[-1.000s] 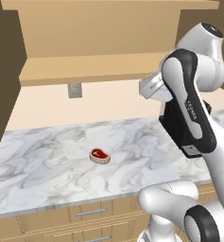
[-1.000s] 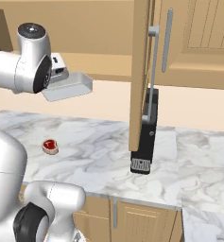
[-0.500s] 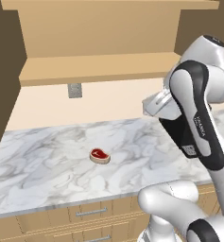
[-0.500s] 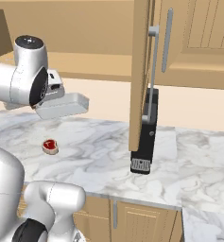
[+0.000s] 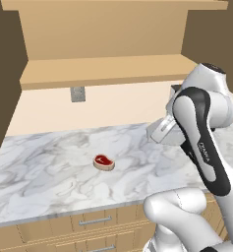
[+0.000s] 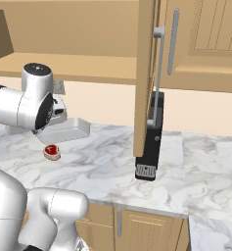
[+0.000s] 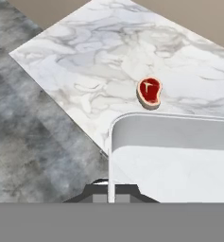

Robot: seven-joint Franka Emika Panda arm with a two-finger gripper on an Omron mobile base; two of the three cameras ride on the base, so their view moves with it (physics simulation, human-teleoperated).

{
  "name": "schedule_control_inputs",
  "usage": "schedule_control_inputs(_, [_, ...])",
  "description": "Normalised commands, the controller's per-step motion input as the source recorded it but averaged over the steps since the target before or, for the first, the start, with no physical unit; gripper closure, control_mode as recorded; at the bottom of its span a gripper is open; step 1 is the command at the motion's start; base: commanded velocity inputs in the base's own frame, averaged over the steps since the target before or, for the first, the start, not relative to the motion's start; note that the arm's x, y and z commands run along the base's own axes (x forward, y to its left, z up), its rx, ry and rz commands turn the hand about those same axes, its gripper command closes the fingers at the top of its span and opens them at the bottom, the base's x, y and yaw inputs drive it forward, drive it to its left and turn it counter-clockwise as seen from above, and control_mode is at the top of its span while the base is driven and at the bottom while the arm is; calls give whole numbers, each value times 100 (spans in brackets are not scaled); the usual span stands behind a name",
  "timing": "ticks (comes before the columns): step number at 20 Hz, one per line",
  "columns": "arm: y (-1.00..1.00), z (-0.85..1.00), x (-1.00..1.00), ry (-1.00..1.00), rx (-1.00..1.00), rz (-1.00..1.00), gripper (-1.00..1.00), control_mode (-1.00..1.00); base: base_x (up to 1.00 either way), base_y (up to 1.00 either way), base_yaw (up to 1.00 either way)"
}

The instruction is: Retrieve the tupperware from the cabinet, then place the raw meat into the tupperware to avoid contamination.

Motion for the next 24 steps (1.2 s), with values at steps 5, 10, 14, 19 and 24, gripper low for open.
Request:
schedule_control_inputs(5, [12,-58,-1,1,0,4,100,-100,0,0,0])
schedule_control_inputs(10, [15,-54,0,0,0,4,100,-100,0,0,0])
schedule_control_inputs(14, [17,-52,4,0,0,3,100,-100,0,0,0])
schedule_control_inputs(19, [14,-46,14,0,0,3,100,-100,0,0,0])
schedule_control_inputs(24, [3,-31,30,-2,0,1,100,-100,0,0,0])
